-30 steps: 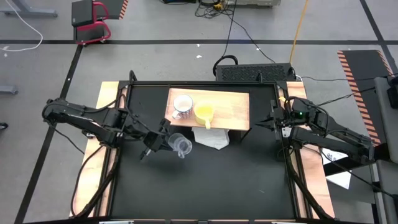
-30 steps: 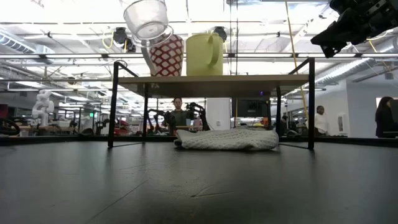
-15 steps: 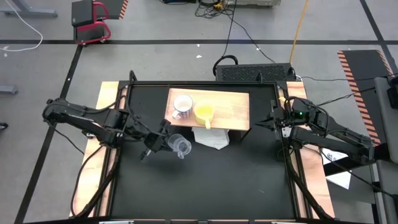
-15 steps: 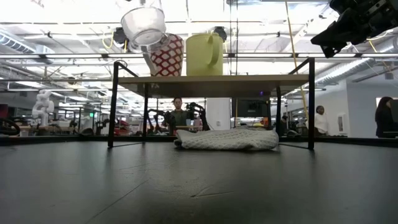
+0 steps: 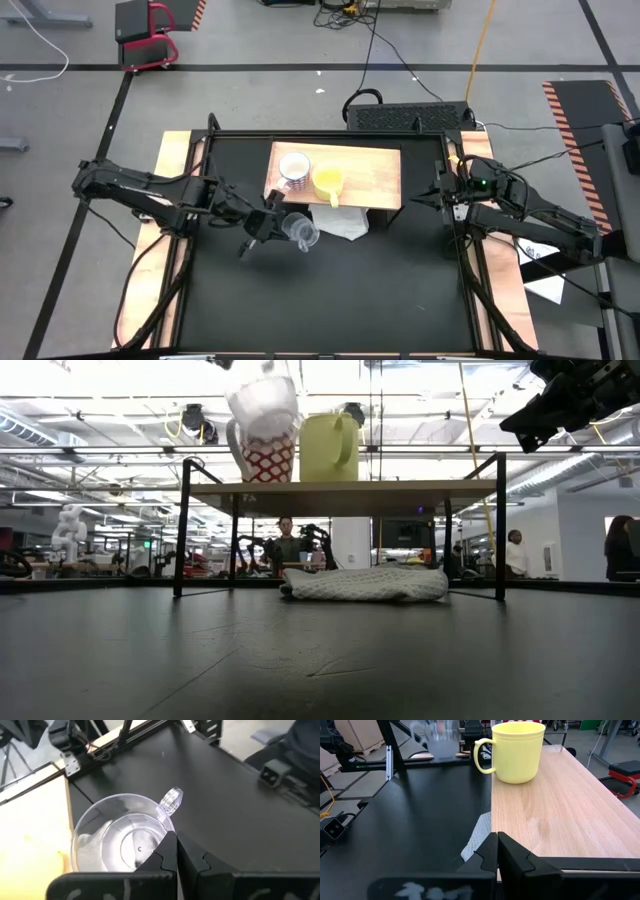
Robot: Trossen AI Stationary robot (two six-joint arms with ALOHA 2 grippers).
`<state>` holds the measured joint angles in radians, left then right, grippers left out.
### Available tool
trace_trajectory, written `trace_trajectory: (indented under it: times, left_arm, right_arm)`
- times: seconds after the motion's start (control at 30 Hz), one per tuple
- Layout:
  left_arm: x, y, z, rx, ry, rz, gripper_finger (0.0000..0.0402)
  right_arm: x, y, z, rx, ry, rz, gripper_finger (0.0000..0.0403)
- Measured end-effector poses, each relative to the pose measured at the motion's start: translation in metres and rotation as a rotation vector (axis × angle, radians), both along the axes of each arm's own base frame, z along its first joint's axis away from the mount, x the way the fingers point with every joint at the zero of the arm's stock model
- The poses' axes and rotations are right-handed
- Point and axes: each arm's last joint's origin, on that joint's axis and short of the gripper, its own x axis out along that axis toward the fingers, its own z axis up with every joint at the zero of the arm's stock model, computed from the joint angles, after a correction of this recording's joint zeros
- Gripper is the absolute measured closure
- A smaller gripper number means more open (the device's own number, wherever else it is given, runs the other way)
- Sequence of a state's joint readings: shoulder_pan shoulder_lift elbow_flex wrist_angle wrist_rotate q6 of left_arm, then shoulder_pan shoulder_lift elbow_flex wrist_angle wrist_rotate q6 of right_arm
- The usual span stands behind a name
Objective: Stack small to large cups/mugs on shelf
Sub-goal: Put the transparent mug on the shelf
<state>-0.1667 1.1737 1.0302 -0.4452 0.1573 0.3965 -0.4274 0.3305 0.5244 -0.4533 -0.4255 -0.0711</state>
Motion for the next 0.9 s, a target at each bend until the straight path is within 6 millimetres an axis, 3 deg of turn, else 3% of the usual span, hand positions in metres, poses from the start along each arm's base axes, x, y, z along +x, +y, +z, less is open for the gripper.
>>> trace_trajectory:
  times: [0.1,0.4,0.6,0.9]
  left_arm:
    - [0.009,0.002,-0.002,0.006,-0.026,-0.013,0.0401]
    - [0.023,0.005,0.024,0.025,-0.109,-0.074,0.0401]
    - [0.023,0.011,0.049,0.029,-0.164,-0.056,0.0401]
    - [0.020,0.025,0.065,0.075,-0.156,0.059,0.0401]
  right_arm:
    - [0.000,0.000,0.000,0.000,-0.001,0.000,0.0403]
    - [0.000,0.000,0.000,0.004,0.000,-0.001,0.0403]
    - [0.000,0.000,0.000,0.004,-0.001,-0.001,0.0403]
    - [0.000,0.000,0.000,0.004,-0.001,-0.002,0.0403]
